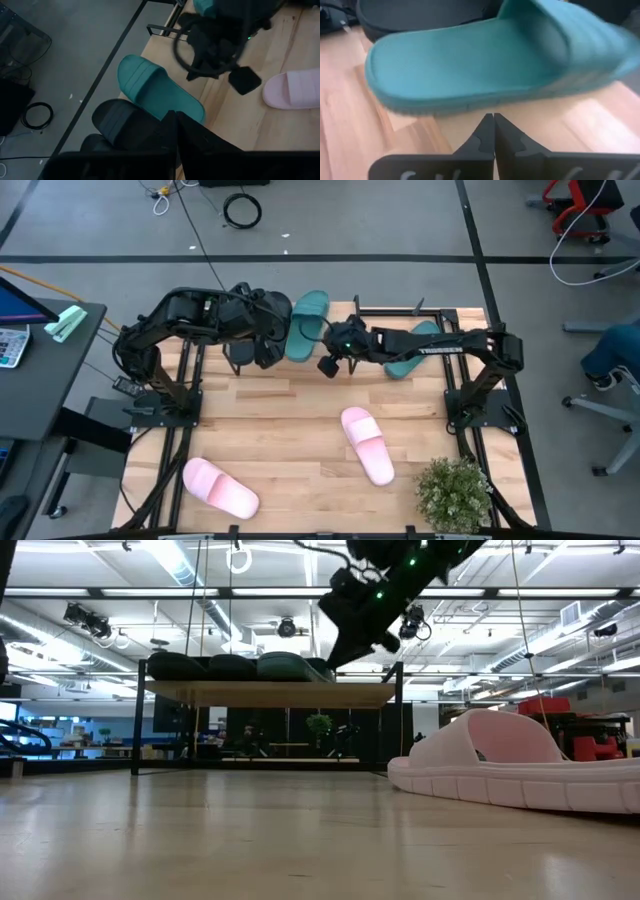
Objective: Pick and place slides into the shelf
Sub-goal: Put the left green slipper on the shelf
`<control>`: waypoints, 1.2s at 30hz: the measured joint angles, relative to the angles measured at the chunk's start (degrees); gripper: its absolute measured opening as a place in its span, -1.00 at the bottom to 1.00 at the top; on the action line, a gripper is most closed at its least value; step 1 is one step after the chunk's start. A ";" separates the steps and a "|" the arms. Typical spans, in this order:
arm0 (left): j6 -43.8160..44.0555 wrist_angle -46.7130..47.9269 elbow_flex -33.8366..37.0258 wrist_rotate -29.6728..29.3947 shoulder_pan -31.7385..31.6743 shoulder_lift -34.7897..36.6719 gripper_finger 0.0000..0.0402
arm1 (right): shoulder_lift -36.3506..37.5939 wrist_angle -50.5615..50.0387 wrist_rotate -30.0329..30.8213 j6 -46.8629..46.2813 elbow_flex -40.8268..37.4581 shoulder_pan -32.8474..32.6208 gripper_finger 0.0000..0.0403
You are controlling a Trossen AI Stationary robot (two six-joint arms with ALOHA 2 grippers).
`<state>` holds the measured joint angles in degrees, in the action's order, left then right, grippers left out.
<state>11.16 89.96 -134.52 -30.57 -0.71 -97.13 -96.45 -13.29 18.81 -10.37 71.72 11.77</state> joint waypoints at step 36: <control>-5.75 -6.52 0.00 -0.02 -0.02 0.01 -0.95 | -3.72 9.04 -13.50 -1.47 0.18 17.02 -1.00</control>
<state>5.41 83.44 -134.52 -30.59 -0.73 -97.12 -100.16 -4.25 5.31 -11.83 71.91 28.80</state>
